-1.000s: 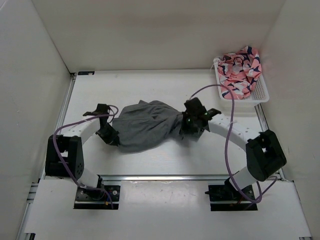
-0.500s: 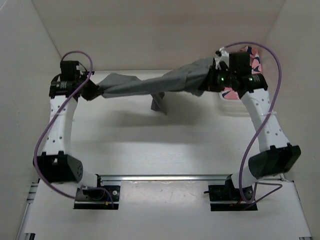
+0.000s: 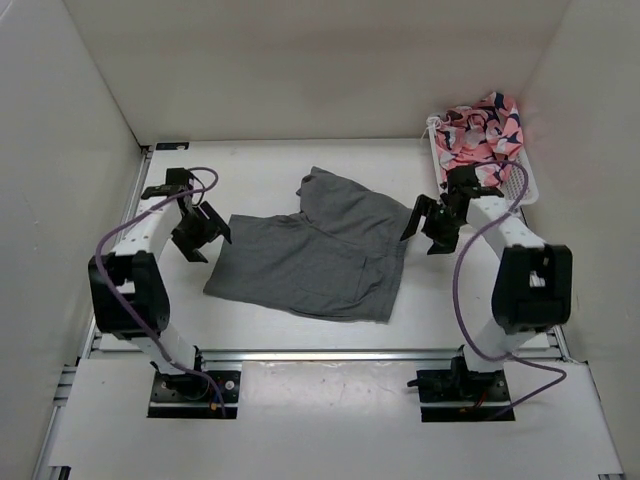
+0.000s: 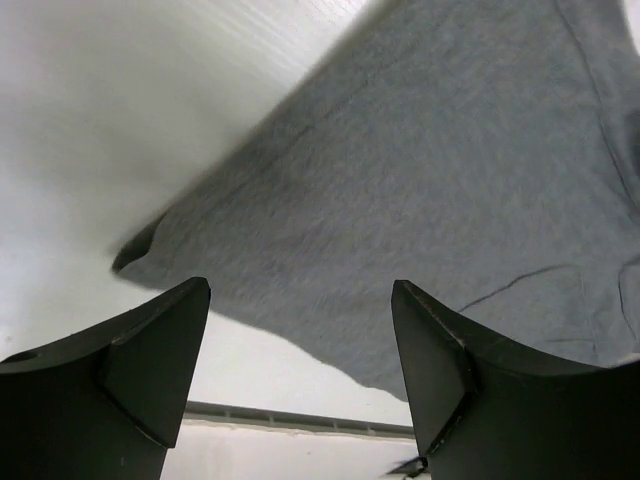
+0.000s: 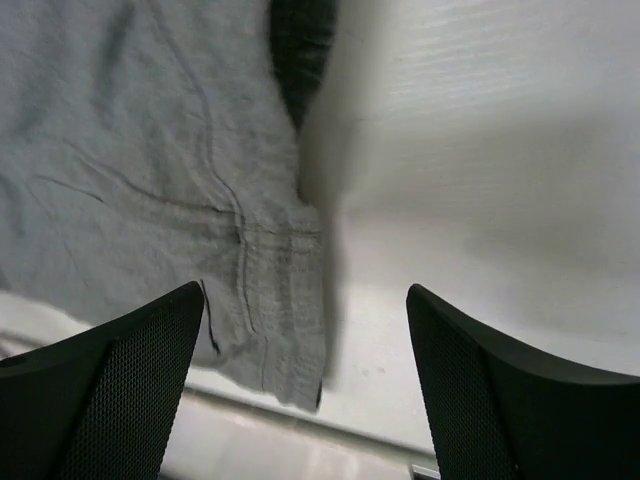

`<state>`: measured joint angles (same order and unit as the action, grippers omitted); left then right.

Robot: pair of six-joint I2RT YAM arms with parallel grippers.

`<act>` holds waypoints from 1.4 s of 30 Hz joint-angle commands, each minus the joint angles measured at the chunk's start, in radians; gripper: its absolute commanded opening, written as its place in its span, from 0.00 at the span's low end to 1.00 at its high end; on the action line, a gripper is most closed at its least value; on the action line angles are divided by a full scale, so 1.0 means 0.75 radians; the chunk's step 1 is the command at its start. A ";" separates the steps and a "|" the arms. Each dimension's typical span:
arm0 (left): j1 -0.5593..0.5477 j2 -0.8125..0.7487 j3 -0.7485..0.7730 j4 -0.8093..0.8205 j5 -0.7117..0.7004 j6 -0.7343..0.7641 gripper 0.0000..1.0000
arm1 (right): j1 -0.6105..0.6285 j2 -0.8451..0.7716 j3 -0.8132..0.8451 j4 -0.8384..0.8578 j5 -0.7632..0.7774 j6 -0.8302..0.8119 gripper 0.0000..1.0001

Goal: Fold and stack the shorts
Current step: Flatten the shorts out

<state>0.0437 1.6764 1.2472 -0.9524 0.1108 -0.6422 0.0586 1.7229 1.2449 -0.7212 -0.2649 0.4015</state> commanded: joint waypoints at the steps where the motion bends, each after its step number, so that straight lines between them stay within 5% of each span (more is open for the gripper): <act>1: -0.007 -0.282 -0.032 -0.029 -0.133 0.040 0.85 | 0.073 -0.313 -0.134 0.041 0.141 0.096 0.87; 6: 0.017 -0.384 -0.245 -0.039 -0.195 -0.058 0.84 | 0.231 -0.732 -0.546 0.062 0.112 0.317 0.80; 11: 0.058 -0.268 -0.427 0.071 -0.056 -0.103 0.82 | 0.367 -1.067 -0.943 0.304 -0.033 0.883 0.77; 18: 0.085 -0.123 -0.448 0.180 -0.068 -0.130 0.82 | 0.439 -1.097 -1.114 0.546 0.014 1.209 0.84; 20: 0.085 -0.080 -0.448 0.180 -0.068 -0.130 0.67 | 0.472 -1.033 -1.144 0.640 0.014 1.305 0.84; 23: 0.085 -0.059 -0.436 0.198 -0.080 -0.130 0.11 | 0.552 -0.984 -1.159 0.677 0.052 1.407 0.80; 36: 0.085 -0.110 -0.436 0.210 -0.080 -0.130 0.10 | 0.859 -1.111 -1.159 0.461 0.247 1.792 0.78; 42: 0.085 -0.149 -0.436 0.210 -0.054 -0.117 0.10 | 0.859 -0.946 -1.183 0.638 0.280 1.856 0.78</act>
<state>0.1032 1.6222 0.9070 -0.8204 0.0612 -0.7330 0.6964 0.9516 0.3634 -0.3092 -0.0864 1.7344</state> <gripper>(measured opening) 0.157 0.779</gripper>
